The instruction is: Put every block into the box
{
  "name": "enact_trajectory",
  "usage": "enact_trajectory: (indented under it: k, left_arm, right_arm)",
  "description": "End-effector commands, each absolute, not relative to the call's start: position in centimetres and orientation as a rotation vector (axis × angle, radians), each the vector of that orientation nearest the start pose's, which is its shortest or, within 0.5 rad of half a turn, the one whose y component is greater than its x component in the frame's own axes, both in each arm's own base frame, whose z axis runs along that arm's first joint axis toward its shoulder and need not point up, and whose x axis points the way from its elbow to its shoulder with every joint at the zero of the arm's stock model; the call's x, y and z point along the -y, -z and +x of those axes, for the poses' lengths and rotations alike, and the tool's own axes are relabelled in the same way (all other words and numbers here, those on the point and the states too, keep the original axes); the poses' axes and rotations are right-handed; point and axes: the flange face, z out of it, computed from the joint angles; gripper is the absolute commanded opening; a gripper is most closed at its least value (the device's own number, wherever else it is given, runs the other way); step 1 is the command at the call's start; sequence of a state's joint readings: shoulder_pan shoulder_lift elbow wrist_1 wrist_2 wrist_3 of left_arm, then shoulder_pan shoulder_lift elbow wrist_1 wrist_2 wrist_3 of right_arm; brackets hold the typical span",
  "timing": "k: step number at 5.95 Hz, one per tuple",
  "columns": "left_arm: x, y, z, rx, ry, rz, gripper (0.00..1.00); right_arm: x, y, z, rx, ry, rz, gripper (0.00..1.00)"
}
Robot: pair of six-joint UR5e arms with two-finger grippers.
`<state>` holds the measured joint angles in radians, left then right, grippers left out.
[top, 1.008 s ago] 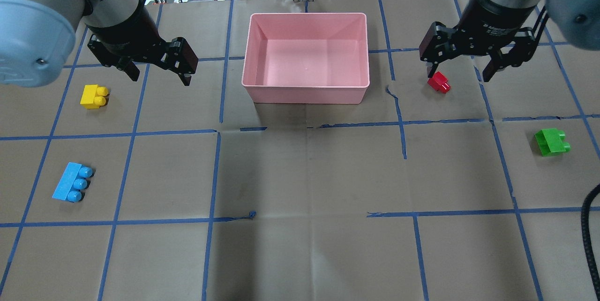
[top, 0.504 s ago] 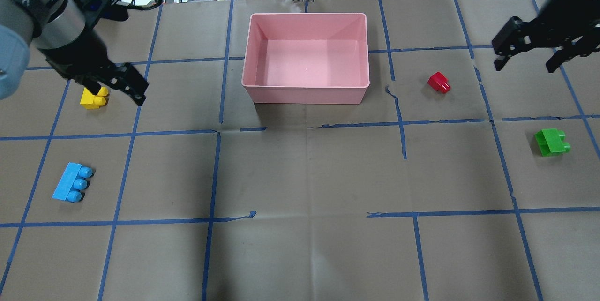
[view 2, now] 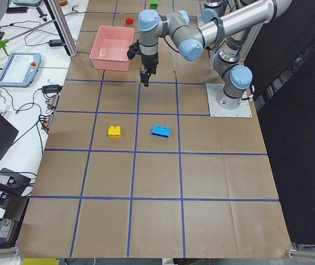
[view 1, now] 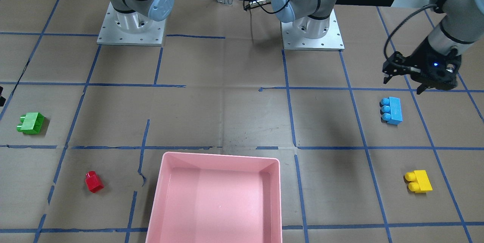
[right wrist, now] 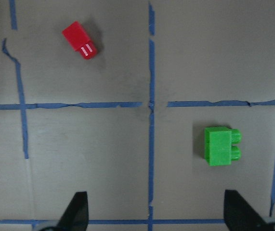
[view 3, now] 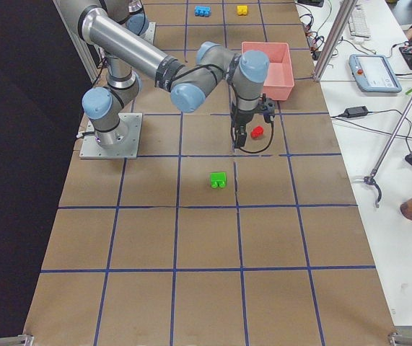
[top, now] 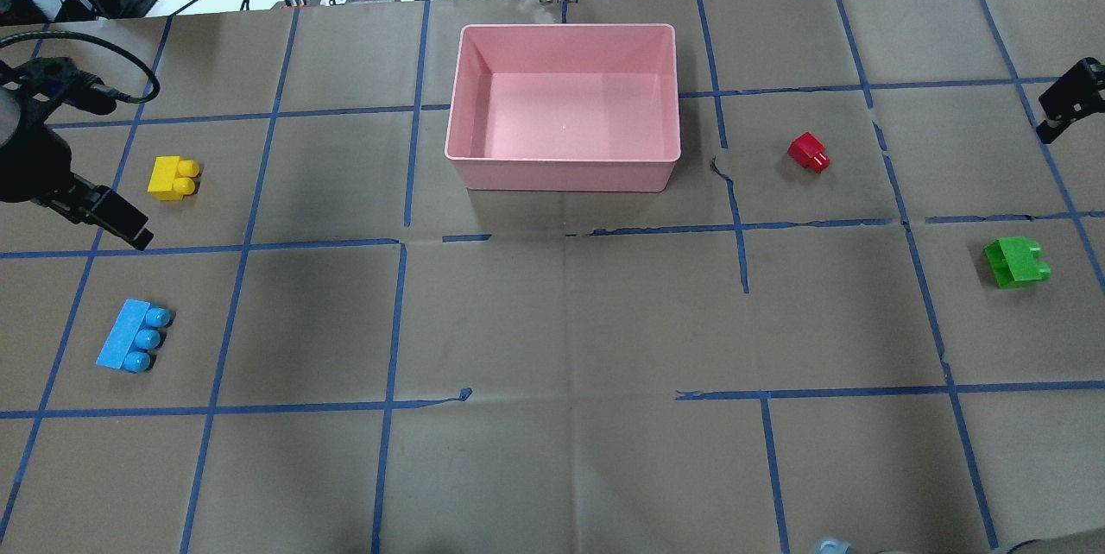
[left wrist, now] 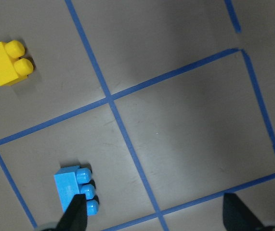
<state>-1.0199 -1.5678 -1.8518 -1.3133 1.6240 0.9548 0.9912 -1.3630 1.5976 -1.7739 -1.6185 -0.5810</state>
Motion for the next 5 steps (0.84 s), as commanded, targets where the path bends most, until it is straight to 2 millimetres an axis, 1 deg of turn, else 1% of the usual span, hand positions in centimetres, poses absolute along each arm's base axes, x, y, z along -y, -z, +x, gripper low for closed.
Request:
enact_trajectory:
  k: [1,2,3,4,5]
  left_arm:
    - [46.4,-31.8,22.4,-3.030,-0.067,0.695,0.97]
    - [47.6,-28.8,23.7,-3.026,-0.051,0.677,0.97]
    - [48.1,-25.2,24.4,-3.045,-0.078,0.680,0.97]
    - [47.1,-22.3,24.9,-3.070,-0.097,0.654,0.97]
    - [45.7,-20.3,23.7,-3.085,-0.113,0.645,0.97]
  right_arm:
    - [54.3,-33.5,-21.6,-3.191,-0.065,-0.003,0.99]
    - [53.5,-30.1,-21.4,-3.197,-0.056,0.000,0.99]
    - [53.2,-27.6,-21.8,-3.201,-0.048,0.015,0.99]
    - [52.2,-24.3,-23.6,-3.173,-0.097,0.069,0.99]
    - [52.2,-21.9,-23.9,-3.158,-0.127,0.070,0.99]
